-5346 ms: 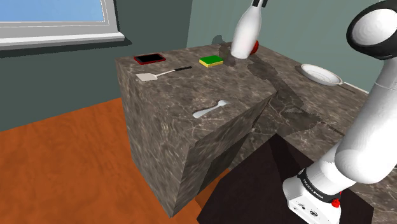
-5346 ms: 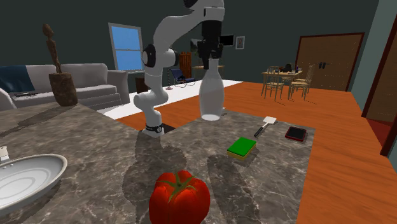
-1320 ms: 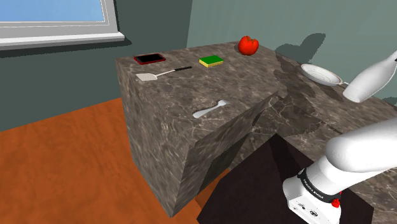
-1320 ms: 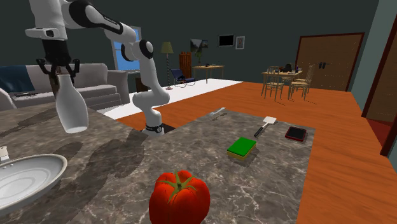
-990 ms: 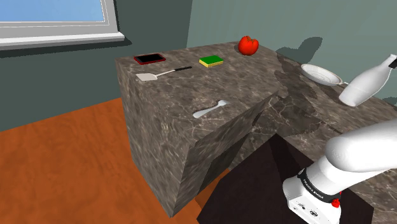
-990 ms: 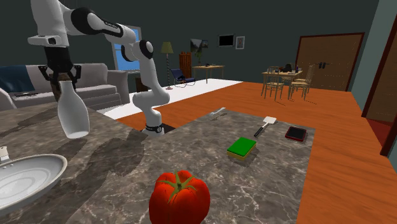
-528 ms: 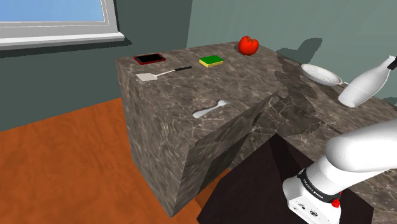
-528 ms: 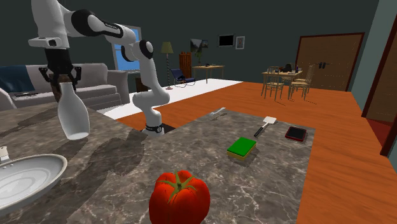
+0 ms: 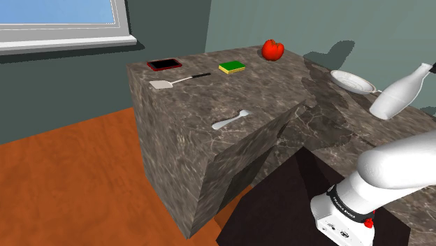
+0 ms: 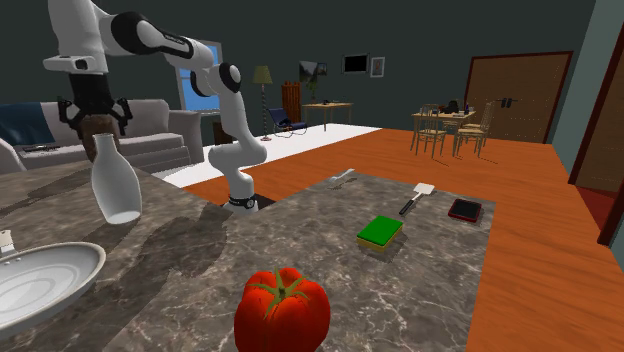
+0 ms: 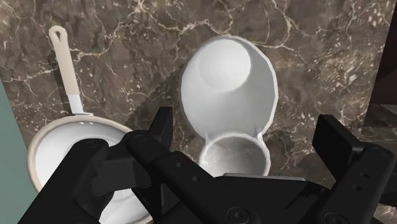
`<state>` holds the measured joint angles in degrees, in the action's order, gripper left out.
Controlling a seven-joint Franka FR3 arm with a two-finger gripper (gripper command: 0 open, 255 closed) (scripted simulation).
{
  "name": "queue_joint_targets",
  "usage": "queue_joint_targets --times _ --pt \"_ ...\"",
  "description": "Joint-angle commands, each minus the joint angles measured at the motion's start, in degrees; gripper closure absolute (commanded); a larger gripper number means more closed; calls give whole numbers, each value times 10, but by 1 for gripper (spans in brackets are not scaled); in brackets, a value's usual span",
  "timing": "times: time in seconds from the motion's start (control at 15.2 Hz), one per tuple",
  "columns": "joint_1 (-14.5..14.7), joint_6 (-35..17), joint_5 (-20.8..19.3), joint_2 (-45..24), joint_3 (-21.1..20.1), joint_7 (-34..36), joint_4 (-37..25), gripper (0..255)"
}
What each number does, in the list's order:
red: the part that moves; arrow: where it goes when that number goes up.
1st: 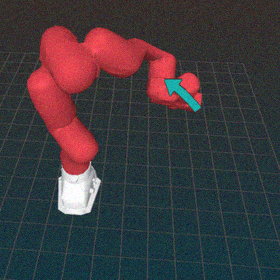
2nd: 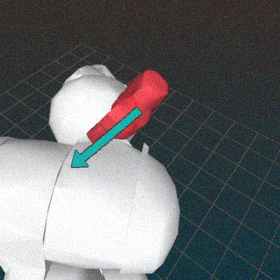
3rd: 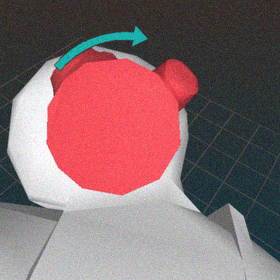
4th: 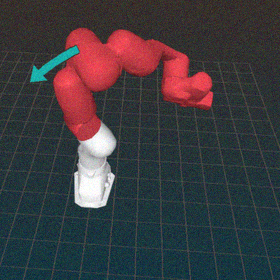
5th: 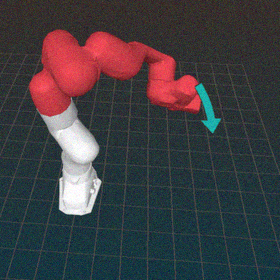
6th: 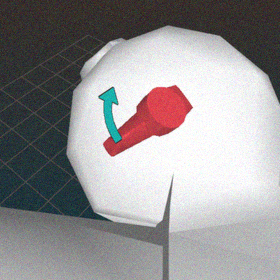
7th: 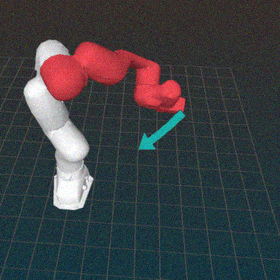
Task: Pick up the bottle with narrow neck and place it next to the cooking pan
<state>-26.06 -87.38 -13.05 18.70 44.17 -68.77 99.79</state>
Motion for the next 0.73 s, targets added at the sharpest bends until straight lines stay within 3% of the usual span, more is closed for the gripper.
queue_joint_targets --times 0.0,0.13,0.66 --pt "3 29 7 -11 2 -6 -39 0" --pt "8 64 18 -31 8 -17 -89 0" --pt "8 64 18 -31 8 -17 -89 0"
